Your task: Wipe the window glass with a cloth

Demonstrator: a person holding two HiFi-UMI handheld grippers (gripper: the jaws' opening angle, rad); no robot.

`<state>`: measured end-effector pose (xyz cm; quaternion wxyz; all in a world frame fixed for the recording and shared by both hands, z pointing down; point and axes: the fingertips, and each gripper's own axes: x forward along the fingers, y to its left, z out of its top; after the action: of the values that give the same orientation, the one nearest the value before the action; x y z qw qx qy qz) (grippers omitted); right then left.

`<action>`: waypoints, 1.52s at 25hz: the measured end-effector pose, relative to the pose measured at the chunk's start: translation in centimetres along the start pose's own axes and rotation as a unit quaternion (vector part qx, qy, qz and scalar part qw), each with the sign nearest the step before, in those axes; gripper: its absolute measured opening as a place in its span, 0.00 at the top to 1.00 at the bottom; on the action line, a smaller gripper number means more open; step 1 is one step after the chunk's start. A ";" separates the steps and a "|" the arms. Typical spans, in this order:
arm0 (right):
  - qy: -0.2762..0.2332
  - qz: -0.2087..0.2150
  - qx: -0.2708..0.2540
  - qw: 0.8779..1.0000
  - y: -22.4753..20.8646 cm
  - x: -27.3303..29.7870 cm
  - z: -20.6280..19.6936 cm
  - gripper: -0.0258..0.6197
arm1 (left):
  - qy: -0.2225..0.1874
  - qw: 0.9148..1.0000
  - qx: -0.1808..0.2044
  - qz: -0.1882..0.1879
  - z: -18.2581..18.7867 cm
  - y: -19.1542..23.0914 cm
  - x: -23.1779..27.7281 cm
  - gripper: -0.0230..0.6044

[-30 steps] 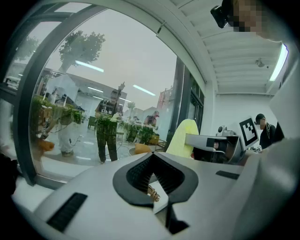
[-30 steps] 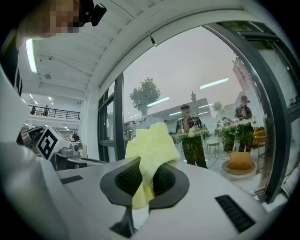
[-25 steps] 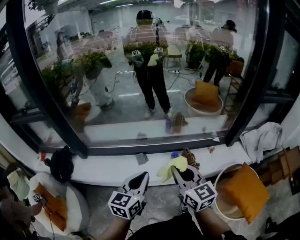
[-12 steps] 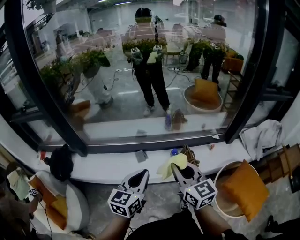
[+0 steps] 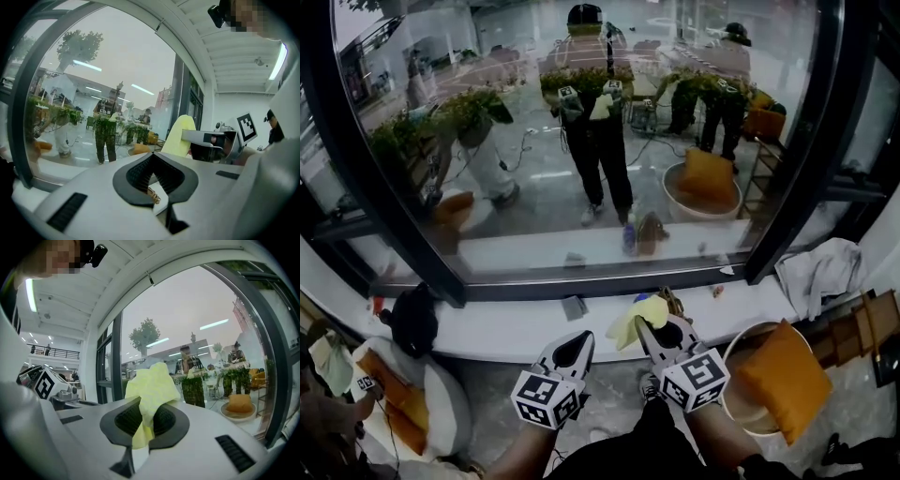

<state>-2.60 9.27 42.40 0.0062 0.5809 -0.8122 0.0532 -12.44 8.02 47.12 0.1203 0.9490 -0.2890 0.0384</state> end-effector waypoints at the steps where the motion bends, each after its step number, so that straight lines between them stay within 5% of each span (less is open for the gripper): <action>1: -0.002 0.003 -0.003 1.000 -0.6 0.4 0.3 0.89 | 0.000 1.000 0.001 0.003 0.2 0.0 0.7 0.95; 23: -0.017 0.098 -0.045 0.994 -15.9 15.5 6.0 0.89 | -0.012 0.994 0.004 0.106 5.2 6.7 17.4 0.95; 38: -0.015 0.121 -0.029 0.992 -18.6 24.5 8.0 0.89 | -0.023 0.986 0.014 0.166 9.4 12.5 21.2 0.95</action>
<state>7.45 -20.52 37.64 0.0045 0.4786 -0.8778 0.0214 -1.78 -15.81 43.65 0.0925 0.8901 -0.4444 0.0402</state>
